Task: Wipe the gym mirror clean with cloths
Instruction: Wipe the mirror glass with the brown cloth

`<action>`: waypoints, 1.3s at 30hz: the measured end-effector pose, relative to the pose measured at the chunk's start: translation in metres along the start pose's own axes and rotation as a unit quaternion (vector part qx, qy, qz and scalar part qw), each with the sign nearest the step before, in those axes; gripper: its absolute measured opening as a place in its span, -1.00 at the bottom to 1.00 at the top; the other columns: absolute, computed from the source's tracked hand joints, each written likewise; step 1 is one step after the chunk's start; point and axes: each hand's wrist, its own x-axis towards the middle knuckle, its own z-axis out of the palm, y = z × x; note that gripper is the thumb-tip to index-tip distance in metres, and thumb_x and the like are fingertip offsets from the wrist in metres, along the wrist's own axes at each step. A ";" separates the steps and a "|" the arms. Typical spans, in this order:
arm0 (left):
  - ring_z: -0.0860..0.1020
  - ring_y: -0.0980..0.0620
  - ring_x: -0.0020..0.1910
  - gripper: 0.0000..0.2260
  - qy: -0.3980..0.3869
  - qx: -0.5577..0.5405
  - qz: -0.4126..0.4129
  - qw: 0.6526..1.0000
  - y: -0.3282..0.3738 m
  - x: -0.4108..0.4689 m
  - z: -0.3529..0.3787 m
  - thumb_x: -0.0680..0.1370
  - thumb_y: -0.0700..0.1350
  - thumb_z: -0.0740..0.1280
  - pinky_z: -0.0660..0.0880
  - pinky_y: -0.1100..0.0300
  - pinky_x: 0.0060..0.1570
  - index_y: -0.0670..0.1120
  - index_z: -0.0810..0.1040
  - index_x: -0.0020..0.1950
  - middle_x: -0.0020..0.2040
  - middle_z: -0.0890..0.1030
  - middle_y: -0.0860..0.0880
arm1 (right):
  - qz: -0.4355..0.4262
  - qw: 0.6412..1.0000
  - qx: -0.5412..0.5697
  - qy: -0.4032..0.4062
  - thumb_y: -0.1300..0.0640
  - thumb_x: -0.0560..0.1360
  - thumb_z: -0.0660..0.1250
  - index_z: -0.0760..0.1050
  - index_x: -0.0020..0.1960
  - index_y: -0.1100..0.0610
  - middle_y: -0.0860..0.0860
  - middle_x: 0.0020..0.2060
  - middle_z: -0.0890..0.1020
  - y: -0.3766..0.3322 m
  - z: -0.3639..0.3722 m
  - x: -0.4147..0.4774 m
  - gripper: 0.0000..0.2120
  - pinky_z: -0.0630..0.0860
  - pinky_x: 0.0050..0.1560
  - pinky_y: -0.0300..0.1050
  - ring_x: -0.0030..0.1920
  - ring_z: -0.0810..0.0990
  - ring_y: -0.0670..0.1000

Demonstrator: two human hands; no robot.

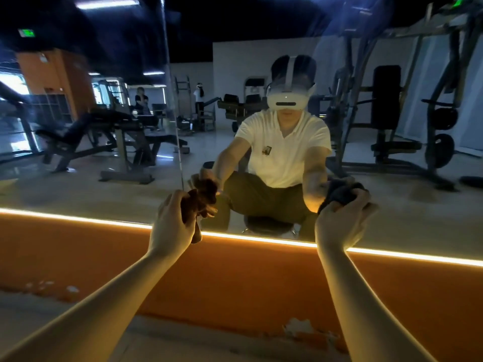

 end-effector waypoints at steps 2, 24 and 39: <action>0.58 0.05 0.06 -0.71 0.032 -0.014 -0.009 0.999 -0.008 0.000 -0.013 0.54 -0.26 0.47 0.57 0.02 0.14 -0.08 0.49 0.20 0.07 0.57 0.06 | -0.055 0.998 0.015 -0.010 0.29 0.54 0.25 0.36 0.27 0.12 0.21 0.28 0.41 -0.019 0.016 -0.017 -0.68 0.61 0.01 0.16 0.13 0.55 0.25; 0.47 -0.13 0.28 -0.55 0.107 -0.031 0.052 0.992 -0.103 0.055 -0.006 0.53 -0.27 0.42 0.42 0.03 0.25 -0.19 0.45 0.41 0.26 0.51 -0.18 | -0.460 0.884 -0.058 -0.052 0.16 0.61 0.31 0.53 0.28 0.11 0.19 0.13 0.56 -0.073 0.116 -0.097 -0.74 0.55 0.07 -0.06 0.13 0.57 0.13; 0.47 -0.18 0.31 -0.58 0.074 -0.065 0.091 0.991 -0.115 0.062 -0.012 0.53 -0.26 0.44 0.38 0.05 0.28 -0.22 0.45 0.37 0.31 0.51 -0.22 | -0.313 0.943 -0.034 -0.110 0.09 0.63 0.22 0.46 0.23 0.03 0.13 0.25 0.57 -0.064 0.114 -0.138 -0.81 0.65 -0.02 -0.07 0.03 0.62 0.01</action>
